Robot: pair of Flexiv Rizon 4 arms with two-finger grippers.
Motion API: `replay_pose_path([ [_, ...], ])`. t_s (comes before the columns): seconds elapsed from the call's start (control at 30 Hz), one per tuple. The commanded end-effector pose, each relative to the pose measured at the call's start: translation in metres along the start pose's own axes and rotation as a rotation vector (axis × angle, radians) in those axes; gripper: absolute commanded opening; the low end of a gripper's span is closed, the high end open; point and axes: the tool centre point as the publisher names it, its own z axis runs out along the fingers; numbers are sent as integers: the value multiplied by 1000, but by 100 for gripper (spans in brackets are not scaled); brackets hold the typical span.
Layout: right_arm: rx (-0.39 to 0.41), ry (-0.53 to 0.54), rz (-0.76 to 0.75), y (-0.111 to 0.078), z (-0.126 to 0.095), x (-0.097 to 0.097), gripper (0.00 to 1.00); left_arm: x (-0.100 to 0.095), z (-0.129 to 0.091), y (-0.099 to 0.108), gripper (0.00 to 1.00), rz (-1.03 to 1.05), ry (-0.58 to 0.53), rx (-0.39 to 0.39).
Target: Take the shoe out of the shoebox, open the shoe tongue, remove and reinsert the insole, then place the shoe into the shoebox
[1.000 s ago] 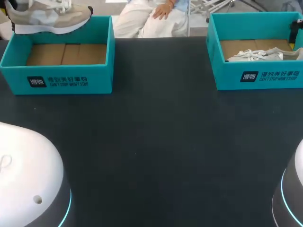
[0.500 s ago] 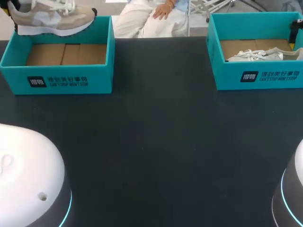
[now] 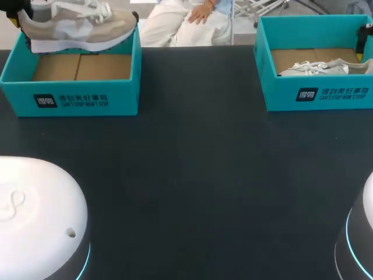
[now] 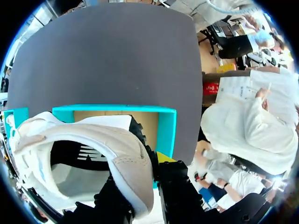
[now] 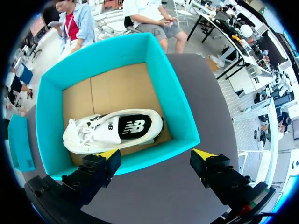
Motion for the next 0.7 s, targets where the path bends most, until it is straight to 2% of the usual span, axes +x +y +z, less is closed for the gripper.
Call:
replay_pose_path([
  [0.03, -3, 0, 1, -1, 0, 0, 100, -11, -19, -54, 0, -19, 4, -39],
  [0.23, -3, 0, 1, -1, 0, 0, 100, -37, -28, -94, 0, 20, 40, 3],
  [0.7, -3, 0, 1, -1, 0, 0, 100, -37, -28, -94, 0, 20, 40, 3],
])
